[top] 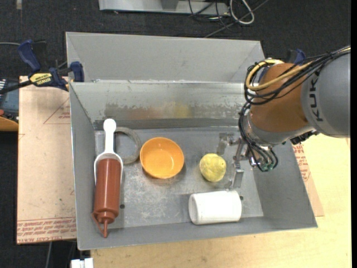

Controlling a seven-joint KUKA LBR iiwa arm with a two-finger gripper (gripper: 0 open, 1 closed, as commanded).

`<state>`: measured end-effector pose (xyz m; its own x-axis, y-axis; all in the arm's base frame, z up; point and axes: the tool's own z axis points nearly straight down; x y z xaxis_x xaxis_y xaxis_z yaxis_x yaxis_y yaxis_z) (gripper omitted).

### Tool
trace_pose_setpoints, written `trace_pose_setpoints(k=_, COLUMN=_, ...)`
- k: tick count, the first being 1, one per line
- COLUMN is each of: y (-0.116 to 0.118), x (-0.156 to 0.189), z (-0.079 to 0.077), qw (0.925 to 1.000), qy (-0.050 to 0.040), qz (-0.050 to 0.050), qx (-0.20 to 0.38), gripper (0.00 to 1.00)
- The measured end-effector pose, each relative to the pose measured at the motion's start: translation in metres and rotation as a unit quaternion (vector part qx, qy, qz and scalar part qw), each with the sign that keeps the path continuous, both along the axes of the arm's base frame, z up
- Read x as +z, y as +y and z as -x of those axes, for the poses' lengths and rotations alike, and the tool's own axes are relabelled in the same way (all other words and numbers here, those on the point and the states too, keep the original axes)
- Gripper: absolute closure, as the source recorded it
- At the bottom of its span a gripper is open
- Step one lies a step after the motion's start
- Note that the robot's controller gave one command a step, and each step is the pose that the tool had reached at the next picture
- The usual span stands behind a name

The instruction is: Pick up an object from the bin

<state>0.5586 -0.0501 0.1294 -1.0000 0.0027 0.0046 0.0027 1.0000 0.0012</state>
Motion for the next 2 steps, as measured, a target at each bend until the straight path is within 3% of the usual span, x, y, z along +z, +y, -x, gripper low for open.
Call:
trace_pose_setpoints(k=1, y=0.000, x=0.003, z=-0.002, qw=1.0000, qy=-0.0029, qz=0.000, qx=0.001, gripper=0.00)
trace_pose_setpoints(k=2, y=0.003, x=-0.031, z=-0.017, qw=0.9998, qy=-0.0055, qz=0.000, qx=-0.020, gripper=0.00)
